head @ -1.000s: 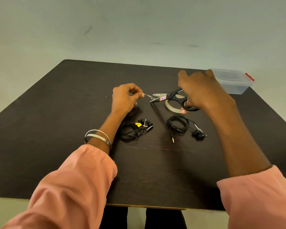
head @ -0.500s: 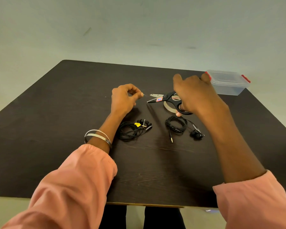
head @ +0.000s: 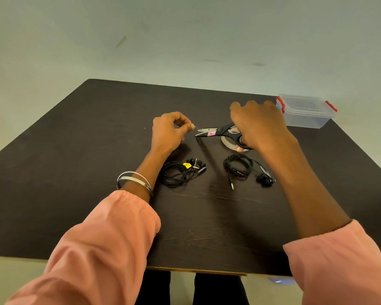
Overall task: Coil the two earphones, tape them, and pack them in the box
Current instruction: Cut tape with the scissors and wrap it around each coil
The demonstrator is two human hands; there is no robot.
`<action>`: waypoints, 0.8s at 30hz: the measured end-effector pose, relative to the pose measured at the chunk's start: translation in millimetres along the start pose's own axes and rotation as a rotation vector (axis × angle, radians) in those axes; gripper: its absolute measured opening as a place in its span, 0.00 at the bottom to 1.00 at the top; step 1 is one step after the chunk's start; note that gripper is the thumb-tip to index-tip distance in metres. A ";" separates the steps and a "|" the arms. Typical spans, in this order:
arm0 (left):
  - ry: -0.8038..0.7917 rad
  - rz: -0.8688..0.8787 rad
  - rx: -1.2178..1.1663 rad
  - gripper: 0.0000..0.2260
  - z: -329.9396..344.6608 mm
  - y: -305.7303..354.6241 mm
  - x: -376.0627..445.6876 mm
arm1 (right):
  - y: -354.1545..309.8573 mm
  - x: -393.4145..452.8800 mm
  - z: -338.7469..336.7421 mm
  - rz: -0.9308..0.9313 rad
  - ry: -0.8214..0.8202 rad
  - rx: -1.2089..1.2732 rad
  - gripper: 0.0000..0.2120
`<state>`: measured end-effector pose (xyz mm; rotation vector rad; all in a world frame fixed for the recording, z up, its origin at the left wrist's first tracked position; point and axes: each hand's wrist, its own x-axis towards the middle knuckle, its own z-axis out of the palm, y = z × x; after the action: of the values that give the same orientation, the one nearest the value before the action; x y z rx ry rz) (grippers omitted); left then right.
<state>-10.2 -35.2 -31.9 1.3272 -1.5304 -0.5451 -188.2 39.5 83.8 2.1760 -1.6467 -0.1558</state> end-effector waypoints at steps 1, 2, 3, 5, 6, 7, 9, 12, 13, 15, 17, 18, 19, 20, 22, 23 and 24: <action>-0.003 -0.002 0.000 0.03 0.2 -0.1 0.0 | 0.5 -0.9 0.9 0.009 0.008 -0.003 0.15; -0.005 -0.005 0.001 0.03 0.3 0.0 -0.1 | 1.0 -1.5 2.8 0.019 0.016 -0.006 0.14; -0.006 -0.008 0.002 0.03 0.4 -0.2 -0.1 | 1.3 -2.1 4.6 0.032 0.015 -0.001 0.13; -0.008 -0.015 -0.001 0.03 0.3 0.0 0.3 | 1.6 -2.4 7.9 0.057 0.003 0.029 0.13; -0.009 -0.018 -0.002 0.03 0.2 -0.1 0.4 | 2.6 -2.4 10.4 0.073 -0.005 0.042 0.14; -0.009 -0.023 -0.004 0.03 0.0 -0.6 0.7 | 3.5 -2.5 13.0 0.082 -0.016 0.056 0.15; -0.009 -0.038 0.000 0.03 0.3 -1.7 1.0 | 6.6 -1.8 18.2 0.084 -0.050 0.091 0.19; 0.012 -0.082 0.022 0.03 0.9 -5.4 2.2 | 13.6 2.0 28.3 0.129 -0.147 0.157 0.35; 0.027 -0.110 0.018 0.03 0.8 -7.3 3.3 | 16.1 3.3 30.2 0.149 -0.177 0.191 0.39; 0.044 -0.170 -0.002 0.03 0.1 -10.4 5.1 | 21.4 4.2 31.2 0.173 -0.239 0.269 0.40; 0.031 -0.205 -0.006 0.03 -0.6 -12.4 6.5 | 28.7 4.3 31.9 0.186 -0.292 0.422 0.38; 0.014 -0.213 -0.001 0.03 -1.0 -12.4 6.7 | 31.9 3.7 31.1 0.194 -0.314 0.537 0.38; -0.010 -0.217 0.007 0.03 -1.2 -12.1 6.9 | 34.8 3.3 30.3 0.209 -0.330 0.661 0.40; -0.042 -0.217 0.013 0.03 -1.8 -11.0 6.6 | 36.7 3.0 29.9 0.231 -0.336 0.777 0.43; -0.094 -0.214 -0.001 0.02 -3.0 -8.8 5.7 | 38.9 1.7 30.1 0.272 -0.345 0.966 0.45; -0.104 -0.214 -0.023 0.02 -3.9 -7.8 5.3 | 40.4 1.3 30.5 0.288 -0.357 1.042 0.45; -0.102 -0.216 -0.051 0.02 -5.0 -7.2 4.8 | 42.3 0.5 31.4 0.304 -0.365 1.108 0.45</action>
<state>-2.1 -40.5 -34.0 1.4534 -1.4535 -0.7935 -236.2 21.8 71.5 2.6479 -2.6784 0.6339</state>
